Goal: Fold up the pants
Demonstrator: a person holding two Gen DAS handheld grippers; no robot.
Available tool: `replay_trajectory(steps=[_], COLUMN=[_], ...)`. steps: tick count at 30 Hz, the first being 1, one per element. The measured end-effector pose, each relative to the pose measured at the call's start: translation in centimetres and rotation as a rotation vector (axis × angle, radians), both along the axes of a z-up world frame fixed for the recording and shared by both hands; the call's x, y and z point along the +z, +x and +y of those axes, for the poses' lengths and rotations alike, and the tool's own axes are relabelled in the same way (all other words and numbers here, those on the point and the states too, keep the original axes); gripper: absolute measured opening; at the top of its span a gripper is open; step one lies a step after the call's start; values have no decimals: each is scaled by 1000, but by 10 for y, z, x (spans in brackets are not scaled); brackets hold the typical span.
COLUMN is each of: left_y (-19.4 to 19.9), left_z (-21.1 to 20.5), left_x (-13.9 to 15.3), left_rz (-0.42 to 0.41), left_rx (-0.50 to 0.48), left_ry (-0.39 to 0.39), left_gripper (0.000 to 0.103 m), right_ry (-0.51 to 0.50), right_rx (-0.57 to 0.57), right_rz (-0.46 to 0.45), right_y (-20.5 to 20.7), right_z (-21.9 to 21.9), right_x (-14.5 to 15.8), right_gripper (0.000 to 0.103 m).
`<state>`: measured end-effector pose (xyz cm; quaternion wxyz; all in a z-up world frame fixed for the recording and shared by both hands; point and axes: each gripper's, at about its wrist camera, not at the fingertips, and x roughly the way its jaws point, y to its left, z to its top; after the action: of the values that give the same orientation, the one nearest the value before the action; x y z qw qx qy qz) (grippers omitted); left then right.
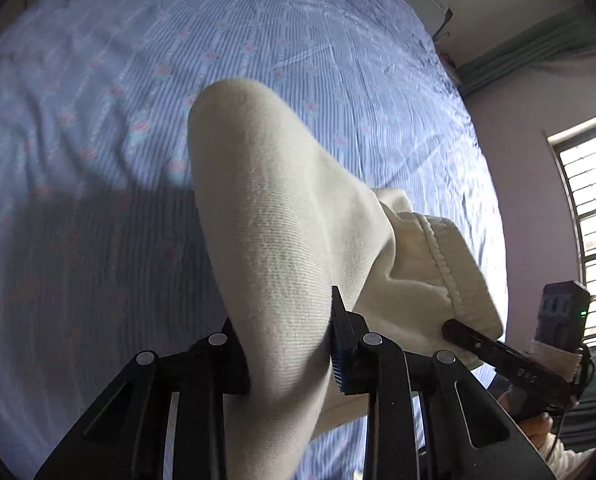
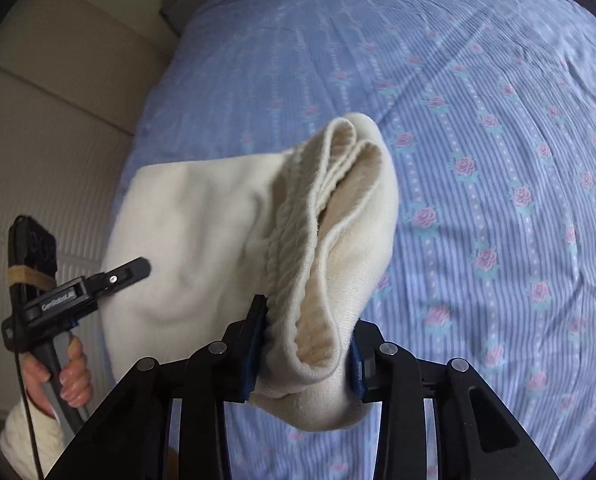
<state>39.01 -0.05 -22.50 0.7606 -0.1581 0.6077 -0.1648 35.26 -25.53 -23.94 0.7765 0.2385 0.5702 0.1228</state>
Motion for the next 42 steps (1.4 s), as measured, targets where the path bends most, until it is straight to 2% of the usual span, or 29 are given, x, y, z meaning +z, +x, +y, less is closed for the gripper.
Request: replay_trajectory(steps=[8, 13, 20, 24, 33, 42], left_y=[-92, -139, -167, -166, -132, -86], left_z=[20, 48, 112, 163, 288, 388], left_x=[41, 59, 87, 103, 119, 117], left_rz=[21, -17, -93, -148, -166, -191], left_rx=[61, 102, 110, 74, 0, 13], left_ry=[32, 8, -18, -28, -34, -20], left_gripper=[28, 28, 28, 28, 28, 28], right_ry=[33, 42, 8, -2, -16, -75], right_rx=[140, 210, 257, 239, 138, 193], right_rz=[-21, -58, -130, -157, -201, -230], right_y=[-76, -109, -134, -142, -132, -87], right_z=[12, 30, 87, 135, 259, 356], right_x=[39, 65, 99, 116, 136, 130], right_gripper=[36, 36, 36, 36, 36, 36])
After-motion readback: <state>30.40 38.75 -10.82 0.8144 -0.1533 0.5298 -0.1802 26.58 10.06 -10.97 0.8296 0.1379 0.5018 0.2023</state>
